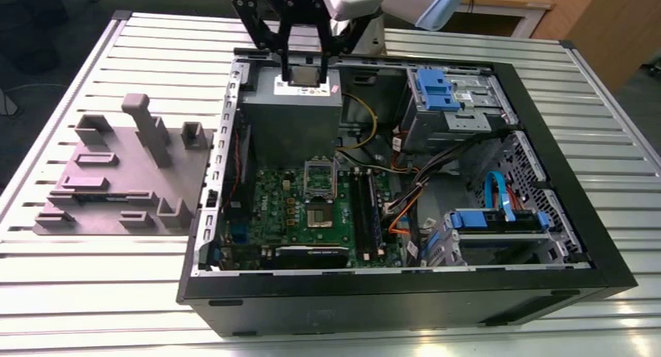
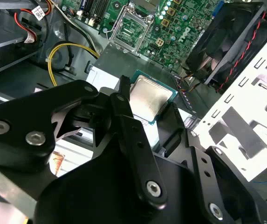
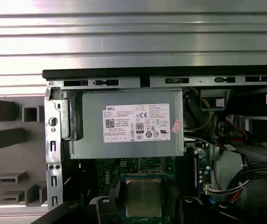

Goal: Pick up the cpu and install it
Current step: 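Pick up the cpu and move it towards the insertion slot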

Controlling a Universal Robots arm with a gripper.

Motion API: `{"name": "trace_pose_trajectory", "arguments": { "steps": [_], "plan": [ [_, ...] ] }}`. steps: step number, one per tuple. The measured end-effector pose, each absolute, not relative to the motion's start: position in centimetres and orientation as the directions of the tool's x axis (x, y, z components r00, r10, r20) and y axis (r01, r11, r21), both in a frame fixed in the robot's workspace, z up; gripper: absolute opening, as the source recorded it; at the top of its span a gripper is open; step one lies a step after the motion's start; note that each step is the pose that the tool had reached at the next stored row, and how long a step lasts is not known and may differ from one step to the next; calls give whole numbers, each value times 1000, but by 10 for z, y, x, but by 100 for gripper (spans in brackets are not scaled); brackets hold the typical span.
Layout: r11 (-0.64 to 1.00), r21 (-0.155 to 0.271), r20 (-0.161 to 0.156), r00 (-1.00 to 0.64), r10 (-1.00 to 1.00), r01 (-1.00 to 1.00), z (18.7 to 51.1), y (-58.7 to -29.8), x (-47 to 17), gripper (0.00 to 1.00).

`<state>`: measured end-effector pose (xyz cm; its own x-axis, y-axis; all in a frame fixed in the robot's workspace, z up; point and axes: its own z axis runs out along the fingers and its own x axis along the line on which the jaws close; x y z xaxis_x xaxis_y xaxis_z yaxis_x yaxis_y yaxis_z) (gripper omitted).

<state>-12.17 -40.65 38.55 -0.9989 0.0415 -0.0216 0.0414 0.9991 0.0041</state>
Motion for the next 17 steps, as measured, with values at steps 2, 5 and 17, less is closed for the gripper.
{"name": "trace_pose_trajectory", "arguments": {
  "steps": [2,5,17],
  "plan": [
    [999,4,-22,-999,42,41,386,-406,-121,47],
    [999,4,-22,-999,42,41,386,-406,-119,47],
    [999,4,-22,-999,42,41,386,-406,-114,47]
  ]
}}
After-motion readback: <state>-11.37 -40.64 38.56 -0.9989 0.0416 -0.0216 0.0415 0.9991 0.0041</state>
